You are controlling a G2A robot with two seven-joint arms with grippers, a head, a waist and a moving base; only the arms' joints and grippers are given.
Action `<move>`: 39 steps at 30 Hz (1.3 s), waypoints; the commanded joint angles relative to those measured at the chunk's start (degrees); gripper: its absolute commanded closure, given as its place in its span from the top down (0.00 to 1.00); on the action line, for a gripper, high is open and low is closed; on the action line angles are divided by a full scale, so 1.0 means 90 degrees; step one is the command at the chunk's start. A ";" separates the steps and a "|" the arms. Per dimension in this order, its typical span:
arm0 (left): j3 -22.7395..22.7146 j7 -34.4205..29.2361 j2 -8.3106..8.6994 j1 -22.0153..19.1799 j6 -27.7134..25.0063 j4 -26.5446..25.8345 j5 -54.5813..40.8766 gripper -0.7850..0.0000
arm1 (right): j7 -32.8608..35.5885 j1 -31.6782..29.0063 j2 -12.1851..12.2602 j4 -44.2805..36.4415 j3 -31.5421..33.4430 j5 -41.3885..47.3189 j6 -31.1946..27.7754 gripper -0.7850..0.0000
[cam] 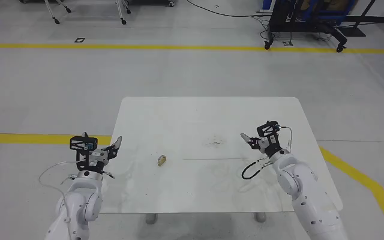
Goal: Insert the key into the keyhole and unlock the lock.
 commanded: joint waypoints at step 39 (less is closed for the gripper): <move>0.0000 0.0000 0.0000 0.0000 0.0000 0.0000 0.0000 1.00 | -0.0089 0.3965 -0.0295 0.3503 -0.3195 -0.2887 -0.4494 0.38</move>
